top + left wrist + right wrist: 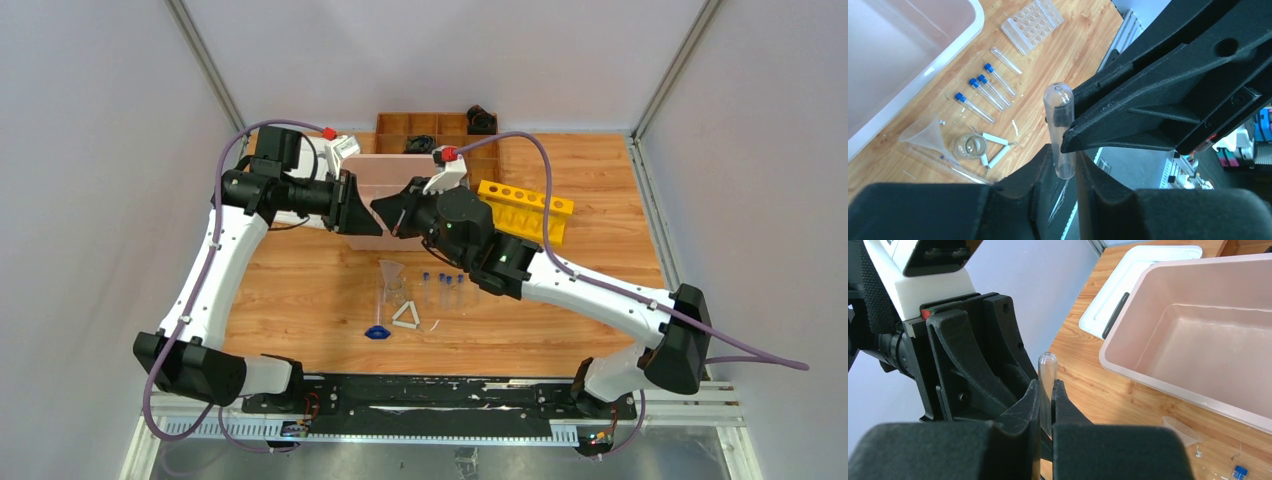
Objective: Organize the chemistry lab equipment
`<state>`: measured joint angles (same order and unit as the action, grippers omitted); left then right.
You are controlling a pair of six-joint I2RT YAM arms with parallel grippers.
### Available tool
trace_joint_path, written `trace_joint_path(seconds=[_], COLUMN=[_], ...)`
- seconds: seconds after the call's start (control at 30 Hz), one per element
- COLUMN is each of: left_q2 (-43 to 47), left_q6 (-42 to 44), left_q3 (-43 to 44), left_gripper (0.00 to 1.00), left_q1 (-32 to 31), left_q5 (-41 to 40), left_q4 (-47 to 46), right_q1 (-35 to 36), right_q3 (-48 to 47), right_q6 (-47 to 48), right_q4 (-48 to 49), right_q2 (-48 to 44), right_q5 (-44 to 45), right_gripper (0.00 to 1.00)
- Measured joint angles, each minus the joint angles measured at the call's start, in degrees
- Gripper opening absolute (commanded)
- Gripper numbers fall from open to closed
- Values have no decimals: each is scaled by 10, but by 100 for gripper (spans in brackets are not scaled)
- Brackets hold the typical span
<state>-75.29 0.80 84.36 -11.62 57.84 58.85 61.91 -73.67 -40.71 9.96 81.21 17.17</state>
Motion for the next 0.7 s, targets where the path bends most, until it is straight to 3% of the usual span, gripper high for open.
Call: trace_joint_path(seconds=[0.17,0.23,0.43,0.7], left_q2=[-1,-1,2,47], left_q6=[0,3,32,117], left_q3=[0,0,-15,-49], left_gripper=[12,9,5,5], left_q1=[2,2,2,1], left_q5=[-3,-4,-21,-82], left_q4=[1,0,0,3], right_q1=[0,0,-28,-141], right_q3=[-2,-15,-125,-208], right_q6=[2,-1,1,29], right_q4=[2,-17,-149,-295], right_q2=[5,9,36,63], right_q5=[1,3,-54,-271], right_gripper=[41,49,59,59])
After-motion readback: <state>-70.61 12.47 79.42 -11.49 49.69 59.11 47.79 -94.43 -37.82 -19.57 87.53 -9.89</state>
